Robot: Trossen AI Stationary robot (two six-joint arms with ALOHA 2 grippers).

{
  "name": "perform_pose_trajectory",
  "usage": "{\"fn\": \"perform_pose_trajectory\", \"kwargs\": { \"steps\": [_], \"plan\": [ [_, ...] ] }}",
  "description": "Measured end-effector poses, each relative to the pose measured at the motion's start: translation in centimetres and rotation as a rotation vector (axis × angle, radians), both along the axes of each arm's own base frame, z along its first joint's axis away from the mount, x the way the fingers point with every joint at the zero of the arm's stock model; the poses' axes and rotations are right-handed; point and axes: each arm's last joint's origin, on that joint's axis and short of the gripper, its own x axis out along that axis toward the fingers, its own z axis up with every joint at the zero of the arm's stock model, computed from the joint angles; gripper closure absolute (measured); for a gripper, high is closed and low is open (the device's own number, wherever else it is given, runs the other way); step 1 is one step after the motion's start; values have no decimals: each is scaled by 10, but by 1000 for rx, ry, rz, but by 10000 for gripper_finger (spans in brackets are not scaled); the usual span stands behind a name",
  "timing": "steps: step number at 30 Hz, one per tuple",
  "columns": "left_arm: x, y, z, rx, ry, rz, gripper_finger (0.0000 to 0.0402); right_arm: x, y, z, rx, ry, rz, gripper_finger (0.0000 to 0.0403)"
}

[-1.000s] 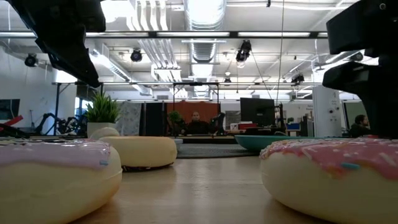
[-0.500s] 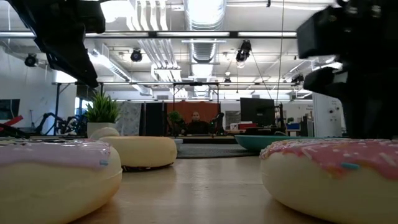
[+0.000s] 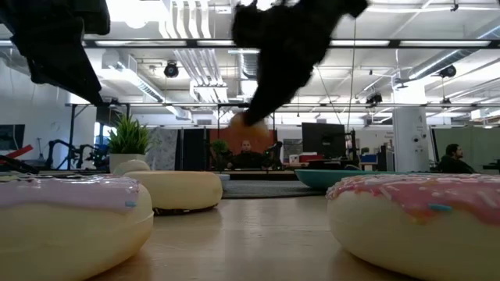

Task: Pick & Place donuts
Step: Put the small dark orange donut on the light blue plate, then put the small orange donut on the light blue plate

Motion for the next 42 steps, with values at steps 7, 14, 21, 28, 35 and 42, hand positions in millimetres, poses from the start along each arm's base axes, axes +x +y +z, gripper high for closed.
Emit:
{"fn": "perform_pose_trajectory", "kwargs": {
  "steps": [7,14,21,28,35,42],
  "plan": [
    [-6,-9,1,-30,-43,55,281,66,-28,-13,-13,-5,44,390],
    [-17,-17,0,-43,-36,79,281,94,-56,-21,-54,38,36,390],
    [-27,-19,2,-28,-81,134,281,105,-76,-37,-71,97,29,389],
    [-28,-18,3,-32,-88,144,281,108,-83,-41,-91,149,53,330],
    [-29,-17,2,-20,-77,154,281,103,-84,-35,-93,179,62,238],
    [-30,-16,1,-5,-74,162,281,97,-79,-22,-53,181,156,199]
  ]
}}
